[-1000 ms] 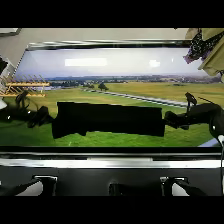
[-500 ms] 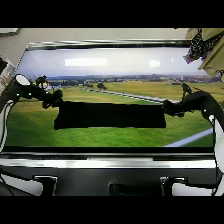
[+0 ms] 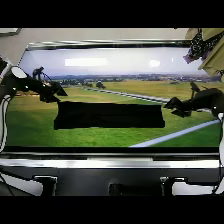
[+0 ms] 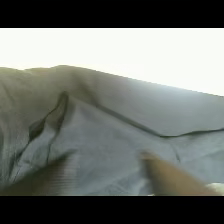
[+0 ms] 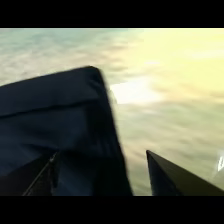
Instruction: Fold the clothes and pants, and hang the long-sleeved shirts on hangers.
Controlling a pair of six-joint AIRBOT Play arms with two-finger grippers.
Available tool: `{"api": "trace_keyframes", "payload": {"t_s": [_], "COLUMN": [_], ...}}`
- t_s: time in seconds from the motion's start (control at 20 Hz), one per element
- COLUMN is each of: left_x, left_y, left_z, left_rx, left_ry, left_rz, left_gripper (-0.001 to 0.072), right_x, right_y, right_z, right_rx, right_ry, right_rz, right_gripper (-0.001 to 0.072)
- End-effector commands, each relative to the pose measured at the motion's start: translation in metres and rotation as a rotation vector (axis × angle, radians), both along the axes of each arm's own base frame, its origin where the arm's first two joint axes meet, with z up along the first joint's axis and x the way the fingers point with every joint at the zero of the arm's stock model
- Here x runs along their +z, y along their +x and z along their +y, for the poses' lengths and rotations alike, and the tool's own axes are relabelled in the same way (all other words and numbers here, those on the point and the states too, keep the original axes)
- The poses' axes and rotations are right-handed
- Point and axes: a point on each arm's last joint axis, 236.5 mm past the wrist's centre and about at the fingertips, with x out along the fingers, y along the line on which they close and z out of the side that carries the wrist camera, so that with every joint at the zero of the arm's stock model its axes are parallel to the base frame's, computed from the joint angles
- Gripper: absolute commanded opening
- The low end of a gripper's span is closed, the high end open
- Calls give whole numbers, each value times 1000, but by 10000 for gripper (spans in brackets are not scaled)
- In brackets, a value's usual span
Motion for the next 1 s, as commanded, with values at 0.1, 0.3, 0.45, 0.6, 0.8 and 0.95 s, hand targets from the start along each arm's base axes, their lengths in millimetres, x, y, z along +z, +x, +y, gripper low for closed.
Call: {"api": "trace_keyframes", "payload": {"t_s": [0.1, 0.3, 0.45, 0.6, 0.8, 0.95], "left_x": [53, 62, 63, 63, 63, 63], "left_y": [-17, -32, -33, -33, -33, -33], "left_z": [29, 37, 36, 36, 36, 36], "left_rx": [13, -4, -6, 5, 10, 9], "left_ry": [174, 241, 241, 237, 237, 234], "left_rz": [-53, -31, -32, -28, -25, -26], "left_gripper": [718, 718, 719, 719, 719, 719], "right_x": [1, -25, -38, -43, -50, -51], "right_y": [-20, -21, -16, -10, -11, -8], "right_z": [6, 29, 35, 38, 53, 58], "right_rx": [58, 113, 126, 129, 171, 169], "right_ry": [142, 179, 168, 144, 105, 89], "right_rz": [28, 65, 64, 50, 62, 57], "right_gripper": [662, 660, 658, 579, 541, 201]}}
